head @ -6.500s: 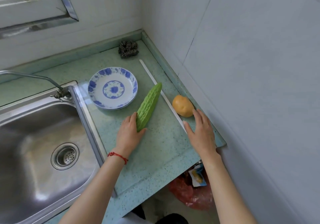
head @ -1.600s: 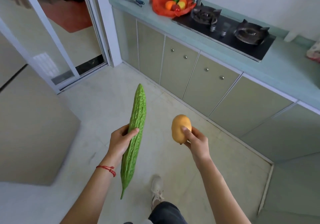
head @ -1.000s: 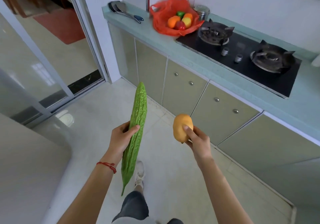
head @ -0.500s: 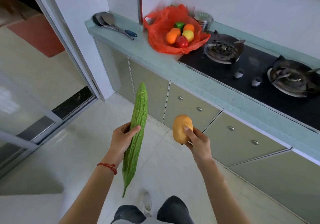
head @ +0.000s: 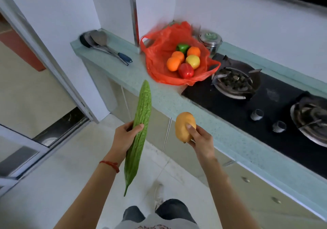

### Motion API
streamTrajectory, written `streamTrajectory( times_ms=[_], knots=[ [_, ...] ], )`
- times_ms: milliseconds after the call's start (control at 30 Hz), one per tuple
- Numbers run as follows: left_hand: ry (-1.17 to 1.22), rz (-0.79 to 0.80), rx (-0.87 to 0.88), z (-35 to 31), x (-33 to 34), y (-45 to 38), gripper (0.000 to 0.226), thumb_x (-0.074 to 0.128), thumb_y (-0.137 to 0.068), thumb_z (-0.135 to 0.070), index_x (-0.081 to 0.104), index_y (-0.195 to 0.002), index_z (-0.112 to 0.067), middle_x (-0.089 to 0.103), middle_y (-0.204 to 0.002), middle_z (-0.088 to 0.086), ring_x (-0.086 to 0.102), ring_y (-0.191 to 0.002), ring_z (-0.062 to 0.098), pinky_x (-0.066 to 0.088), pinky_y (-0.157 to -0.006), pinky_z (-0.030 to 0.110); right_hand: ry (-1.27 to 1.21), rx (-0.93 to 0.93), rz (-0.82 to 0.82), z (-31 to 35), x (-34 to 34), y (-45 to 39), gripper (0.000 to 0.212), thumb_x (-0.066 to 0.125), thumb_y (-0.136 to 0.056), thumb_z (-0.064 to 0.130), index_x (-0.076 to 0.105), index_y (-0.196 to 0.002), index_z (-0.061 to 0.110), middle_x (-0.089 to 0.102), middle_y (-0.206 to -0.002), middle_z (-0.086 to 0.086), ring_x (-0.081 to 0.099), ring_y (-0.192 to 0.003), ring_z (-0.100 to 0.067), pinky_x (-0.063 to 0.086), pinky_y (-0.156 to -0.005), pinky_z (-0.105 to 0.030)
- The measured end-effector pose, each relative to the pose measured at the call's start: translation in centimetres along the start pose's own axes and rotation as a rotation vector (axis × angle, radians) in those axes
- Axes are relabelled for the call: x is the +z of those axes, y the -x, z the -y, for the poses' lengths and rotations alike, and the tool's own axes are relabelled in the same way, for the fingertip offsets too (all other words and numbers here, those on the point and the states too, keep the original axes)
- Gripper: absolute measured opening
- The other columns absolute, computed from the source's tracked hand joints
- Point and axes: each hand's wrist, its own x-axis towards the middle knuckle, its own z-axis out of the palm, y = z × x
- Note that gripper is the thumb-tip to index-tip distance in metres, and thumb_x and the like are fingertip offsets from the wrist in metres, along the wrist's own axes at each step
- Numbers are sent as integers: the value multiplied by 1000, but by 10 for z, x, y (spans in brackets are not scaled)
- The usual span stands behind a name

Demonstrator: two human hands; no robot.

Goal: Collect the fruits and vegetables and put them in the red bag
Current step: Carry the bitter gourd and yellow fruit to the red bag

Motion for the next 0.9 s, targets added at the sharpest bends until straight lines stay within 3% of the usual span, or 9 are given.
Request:
streamTrajectory(
  times_ms=[167, 267, 433, 500, 667, 800, 900],
  knots=[
    [-3, 17, 21, -41, 24, -56, 19, 63, -83, -20, 67, -101, -16, 68, -79, 2, 63, -65, 15, 48, -45, 15, 7, -24, 21, 44, 12, -62, 6, 66, -82, 25, 65, -87, 23, 66, -93, -3, 63, -85, -17, 53, -82, -34],
    [12, 26, 15, -59, 36, -87, 16, 63, -84, -18, 66, -99, -16, 67, -77, 0, 62, -64, 14, 47, -44, 13, -21, -29, 20, 59, 20, -94, 11, 65, -84, 23, 64, -94, 18, 66, -94, -3, 64, -88, -16, 54, -78, -32],
    [-30, 91, 16, -83, 52, -154, 12, 62, -84, -20, 67, -94, -16, 67, -75, 3, 63, -65, 16, 49, -54, 23, -37, -32, -41, 73, 35, -147, 30, 67, -82, 25, 64, -109, 12, 69, -97, -4, 66, -90, -17, 55, -78, -31],
    [-37, 124, 14, -94, 57, -188, 9, 63, -83, -19, 68, -90, -16, 67, -73, 6, 63, -63, 18, 50, -51, 24, -50, -26, -84, 79, 44, -171, 37, 68, -81, 26, 61, -115, 10, 69, -99, -5, 66, -92, -18, 54, -76, -31],
    [-86, 191, 26, -124, 72, -274, 10, 65, -82, -18, 69, -89, -12, 67, -68, 5, 63, -53, 9, 48, -44, 17, -101, -10, -195, 98, 72, -228, 13, 68, -81, 23, 69, -91, 14, 67, -95, -6, 64, -93, -21, 53, -88, -41],
    [-141, 256, 22, -143, 86, -332, 7, 66, -81, -18, 69, -85, -14, 66, -65, 2, 61, -49, 5, 45, -42, 14, -73, -26, -255, 111, 94, -262, 42, 70, -79, 26, 63, -117, 9, 67, -106, -7, 64, -101, -24, 53, -89, -46],
    [-198, 315, 23, -149, 99, -367, 9, 66, -81, -16, 69, -88, -11, 65, -67, 1, 61, -58, 9, 45, -43, 11, -65, -22, -316, 115, 101, -282, 24, 71, -77, 28, 69, -101, 21, 69, -99, -2, 63, -99, -21, 52, -91, -49]
  ],
)
